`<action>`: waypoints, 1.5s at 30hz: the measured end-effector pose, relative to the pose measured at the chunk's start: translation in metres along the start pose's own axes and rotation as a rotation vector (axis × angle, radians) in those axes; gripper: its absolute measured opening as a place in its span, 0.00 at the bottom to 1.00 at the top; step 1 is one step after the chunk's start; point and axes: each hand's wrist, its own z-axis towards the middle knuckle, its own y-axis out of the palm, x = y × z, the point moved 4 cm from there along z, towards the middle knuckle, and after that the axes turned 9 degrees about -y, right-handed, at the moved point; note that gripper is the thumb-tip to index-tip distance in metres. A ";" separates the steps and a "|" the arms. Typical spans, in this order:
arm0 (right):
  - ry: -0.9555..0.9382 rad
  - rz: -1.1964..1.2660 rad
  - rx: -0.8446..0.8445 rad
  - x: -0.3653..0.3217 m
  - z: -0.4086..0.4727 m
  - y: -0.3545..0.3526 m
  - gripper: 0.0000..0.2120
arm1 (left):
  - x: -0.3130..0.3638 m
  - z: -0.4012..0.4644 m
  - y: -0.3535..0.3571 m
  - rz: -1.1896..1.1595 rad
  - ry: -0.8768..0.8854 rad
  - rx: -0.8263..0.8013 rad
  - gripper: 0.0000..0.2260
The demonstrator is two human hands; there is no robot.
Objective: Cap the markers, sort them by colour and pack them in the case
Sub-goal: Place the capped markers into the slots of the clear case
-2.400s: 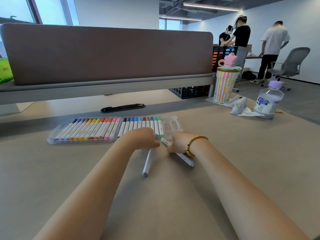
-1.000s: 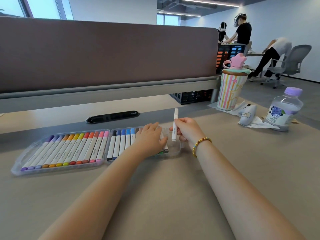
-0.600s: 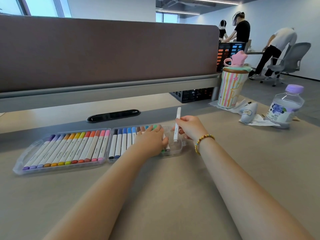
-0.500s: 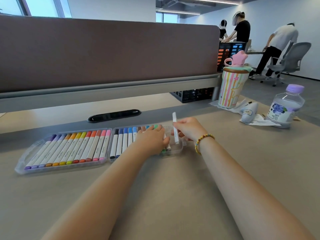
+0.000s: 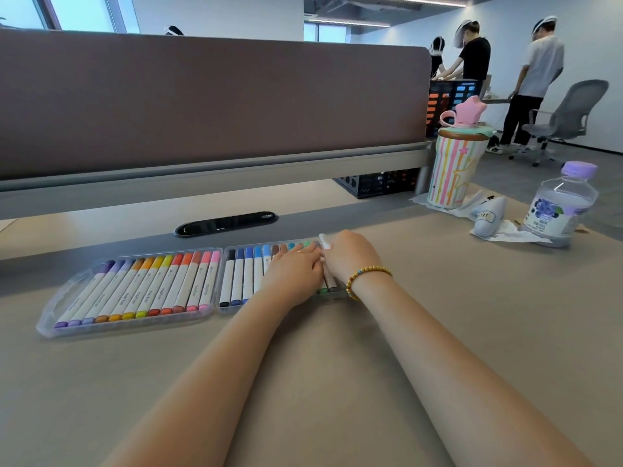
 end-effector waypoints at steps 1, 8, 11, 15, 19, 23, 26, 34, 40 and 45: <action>-0.011 -0.025 0.005 0.001 -0.001 0.000 0.15 | 0.000 0.000 -0.001 -0.007 0.000 -0.017 0.20; -0.101 -0.137 -0.031 0.006 -0.008 0.004 0.14 | -0.014 0.000 -0.008 -0.064 -0.005 -0.101 0.20; -0.151 -0.174 -0.037 0.002 -0.012 0.002 0.14 | -0.012 0.000 -0.005 -0.085 0.006 -0.082 0.21; -0.200 -0.247 -0.105 -0.001 -0.015 -0.002 0.13 | -0.010 0.003 -0.004 -0.002 0.040 -0.069 0.22; -0.213 -0.259 -0.379 -0.005 -0.016 -0.003 0.09 | -0.008 0.007 -0.001 0.055 0.036 -0.040 0.21; -0.229 -0.234 -0.435 -0.005 -0.017 -0.010 0.09 | -0.010 0.010 0.001 0.075 0.025 -0.039 0.21; -0.242 -0.296 -0.445 0.004 -0.019 -0.015 0.11 | -0.009 0.009 0.002 0.104 0.024 -0.040 0.21; -0.260 -0.252 -0.406 0.034 -0.017 -0.004 0.22 | -0.006 0.004 -0.004 0.062 0.020 -0.050 0.21; -0.224 -0.018 -0.488 0.043 -0.014 0.006 0.23 | -0.004 0.001 -0.011 -0.066 0.040 -0.108 0.19; -0.222 0.053 -0.537 0.043 -0.012 0.006 0.29 | -0.007 0.007 -0.001 0.068 0.083 -0.066 0.21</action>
